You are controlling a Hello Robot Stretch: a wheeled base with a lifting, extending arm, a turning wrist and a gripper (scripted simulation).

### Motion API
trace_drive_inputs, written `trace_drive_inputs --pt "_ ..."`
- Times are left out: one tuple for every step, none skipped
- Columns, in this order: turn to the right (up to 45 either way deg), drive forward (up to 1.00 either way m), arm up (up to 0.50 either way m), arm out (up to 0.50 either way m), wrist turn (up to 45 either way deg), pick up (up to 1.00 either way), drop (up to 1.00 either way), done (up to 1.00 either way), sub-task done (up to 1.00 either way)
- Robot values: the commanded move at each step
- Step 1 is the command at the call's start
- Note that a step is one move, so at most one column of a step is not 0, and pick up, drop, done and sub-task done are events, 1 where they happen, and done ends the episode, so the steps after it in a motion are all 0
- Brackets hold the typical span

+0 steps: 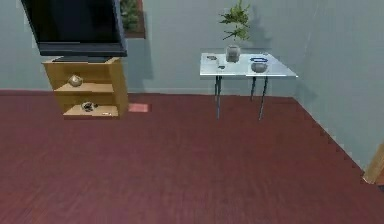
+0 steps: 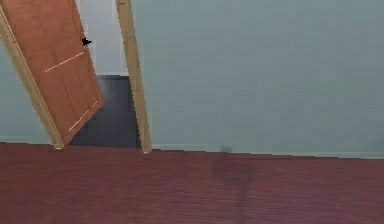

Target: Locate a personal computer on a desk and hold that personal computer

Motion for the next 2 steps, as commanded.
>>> trace_drive_inputs --pt "0.0 0.45 0.00 0.00 0.0 0.00 0.00 0.00 0.00" --pt "-36.0 0.00 0.00 0.00 0.0 0.00 0.00 0.00 0.00"
